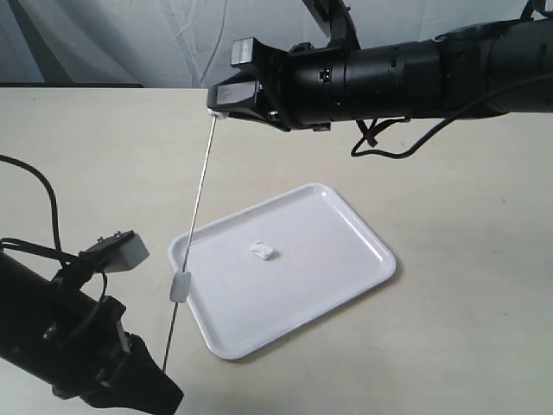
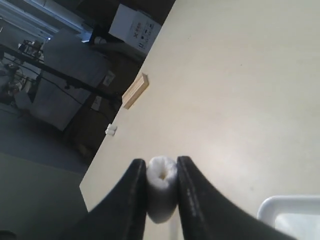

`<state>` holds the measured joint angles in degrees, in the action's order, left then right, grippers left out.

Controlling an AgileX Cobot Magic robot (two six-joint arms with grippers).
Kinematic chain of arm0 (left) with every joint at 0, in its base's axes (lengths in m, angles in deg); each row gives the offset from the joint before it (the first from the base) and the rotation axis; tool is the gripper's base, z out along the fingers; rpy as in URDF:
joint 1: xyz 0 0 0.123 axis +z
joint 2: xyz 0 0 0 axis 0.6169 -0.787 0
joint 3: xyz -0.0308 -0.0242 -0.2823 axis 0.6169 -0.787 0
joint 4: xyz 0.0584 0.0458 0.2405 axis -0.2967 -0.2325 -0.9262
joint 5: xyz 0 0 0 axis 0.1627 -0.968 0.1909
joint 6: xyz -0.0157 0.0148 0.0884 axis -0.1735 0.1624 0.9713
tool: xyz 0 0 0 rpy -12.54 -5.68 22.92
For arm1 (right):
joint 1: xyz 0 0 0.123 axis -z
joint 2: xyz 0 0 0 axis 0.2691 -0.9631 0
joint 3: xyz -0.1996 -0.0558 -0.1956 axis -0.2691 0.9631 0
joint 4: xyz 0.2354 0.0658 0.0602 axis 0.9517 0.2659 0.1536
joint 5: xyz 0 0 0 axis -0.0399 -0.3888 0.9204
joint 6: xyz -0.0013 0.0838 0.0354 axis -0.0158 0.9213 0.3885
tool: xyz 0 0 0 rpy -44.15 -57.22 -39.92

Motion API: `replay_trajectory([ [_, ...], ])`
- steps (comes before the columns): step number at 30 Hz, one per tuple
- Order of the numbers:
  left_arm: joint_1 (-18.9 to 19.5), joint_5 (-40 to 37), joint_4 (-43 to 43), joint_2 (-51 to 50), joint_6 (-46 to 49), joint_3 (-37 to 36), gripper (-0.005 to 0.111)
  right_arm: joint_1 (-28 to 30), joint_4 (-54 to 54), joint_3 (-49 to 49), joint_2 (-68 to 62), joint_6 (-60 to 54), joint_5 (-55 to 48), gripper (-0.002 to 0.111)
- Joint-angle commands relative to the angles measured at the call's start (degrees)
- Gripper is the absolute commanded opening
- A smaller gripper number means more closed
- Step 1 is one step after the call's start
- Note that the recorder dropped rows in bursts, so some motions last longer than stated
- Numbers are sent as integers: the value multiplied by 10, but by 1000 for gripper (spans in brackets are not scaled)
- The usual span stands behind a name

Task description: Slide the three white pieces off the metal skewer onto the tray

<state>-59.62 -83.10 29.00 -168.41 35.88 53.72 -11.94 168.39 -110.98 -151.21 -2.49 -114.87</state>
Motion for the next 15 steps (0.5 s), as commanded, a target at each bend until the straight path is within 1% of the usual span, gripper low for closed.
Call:
replay_trajectory([
  [1,-3,0,1,-1,-7,-3,0,2,2,-13,5,-1,12,21],
  [6,-3,1,-1,-1,-7,-3,0,2,-1,-13,6,6,40,21],
  [8,-3,5,-4,-1,-7,-3,0,2,-68,-13,6,44,57,21],
  [10,-3,27,-17,-1,-19,-3,0,1,-175,-12,5,105,64,21],
  [13,-3,66,-57,-1,-56,-3,0,1,-317,-4,5,210,64,21],
  [15,-3,83,-75,-1,-76,-3,0,1,-383,10,5,252,64,21],
])
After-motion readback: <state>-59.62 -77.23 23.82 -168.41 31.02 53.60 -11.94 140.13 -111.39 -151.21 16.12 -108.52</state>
